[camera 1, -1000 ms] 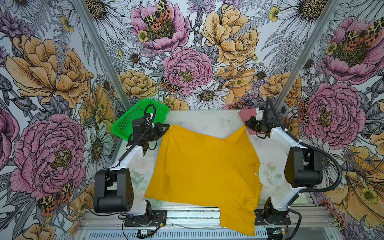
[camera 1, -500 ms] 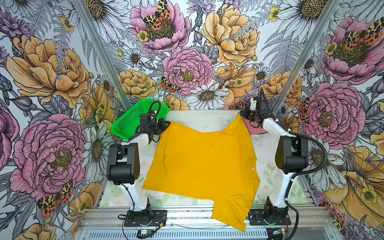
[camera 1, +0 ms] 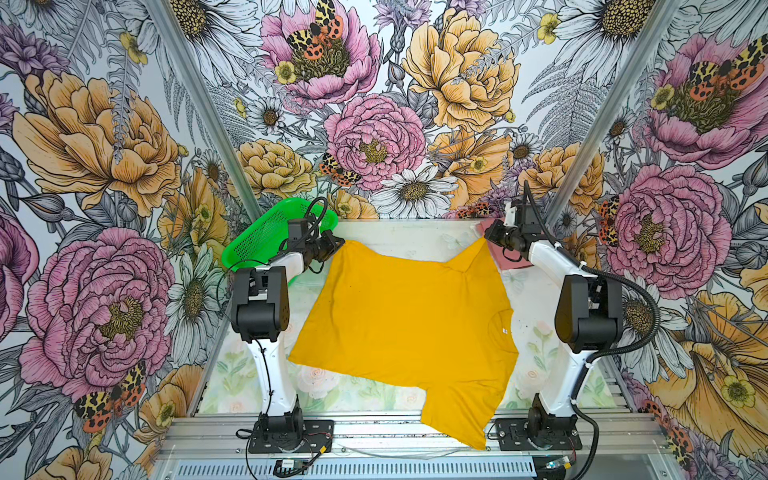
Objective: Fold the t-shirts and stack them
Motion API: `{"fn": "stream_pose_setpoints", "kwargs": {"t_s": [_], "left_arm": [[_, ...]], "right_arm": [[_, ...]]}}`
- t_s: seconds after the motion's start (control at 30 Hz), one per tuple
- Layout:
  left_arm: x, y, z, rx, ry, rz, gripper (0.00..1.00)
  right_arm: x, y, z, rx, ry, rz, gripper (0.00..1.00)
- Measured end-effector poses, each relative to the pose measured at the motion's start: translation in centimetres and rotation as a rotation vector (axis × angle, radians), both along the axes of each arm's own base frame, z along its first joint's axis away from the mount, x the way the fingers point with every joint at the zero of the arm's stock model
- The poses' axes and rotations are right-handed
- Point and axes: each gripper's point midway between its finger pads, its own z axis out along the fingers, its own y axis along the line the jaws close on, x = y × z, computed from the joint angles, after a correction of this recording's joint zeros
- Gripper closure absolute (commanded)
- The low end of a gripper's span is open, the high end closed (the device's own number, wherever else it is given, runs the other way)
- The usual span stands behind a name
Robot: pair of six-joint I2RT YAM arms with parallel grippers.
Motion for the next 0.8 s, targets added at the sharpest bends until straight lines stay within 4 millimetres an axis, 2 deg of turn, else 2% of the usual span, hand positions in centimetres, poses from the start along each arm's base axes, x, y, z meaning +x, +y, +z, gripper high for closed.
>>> {"fn": "stream_pose_setpoints", "kwargs": {"t_s": [0.17,0.23,0.3,0.4,0.47,0.57,0.67,0.73,0.8], "left_arm": [[0.4,0.0,1.1,0.012,-0.017,-0.012,1.00],[0.6,0.0,1.4,0.014,-0.022,-0.013,1.00],[0.6,0.1,1.4,0.015,-0.021,-0.011,1.00],[0.5,0.3,1.1,0.017,-0.012,-0.009,1.00],[0.5,0.6,0.9,0.019,-0.005,-0.005,1.00],[0.6,1.2,0.8,0.019,-0.002,0.006,1.00],[0.6,1.9,0.8,0.019,-0.002,0.017,1.00],[0.6,2.0,0.8,0.019,-0.001,0.019,1.00],[0.6,2.2,0.6,0.023,-0.001,0.021,1.00]], "right_arm": [[0.3,0.5,0.2,0.022,-0.006,0.006,1.00],[-0.9,1.1,-0.2,0.024,0.006,0.013,1.00],[-3.2,1.8,-0.5,0.024,0.028,0.019,1.00],[-8.1,3.2,0.1,0.019,0.040,0.031,1.00],[-11.2,3.9,1.8,0.015,0.007,0.037,1.00],[-15.5,4.9,5.5,0.027,-0.089,0.049,1.00],[-19.1,5.1,9.2,0.043,-0.188,0.046,1.00],[-21.0,5.2,10.4,0.057,-0.226,0.043,1.00],[-22.7,5.5,10.4,0.069,-0.233,0.048,1.00]]}}
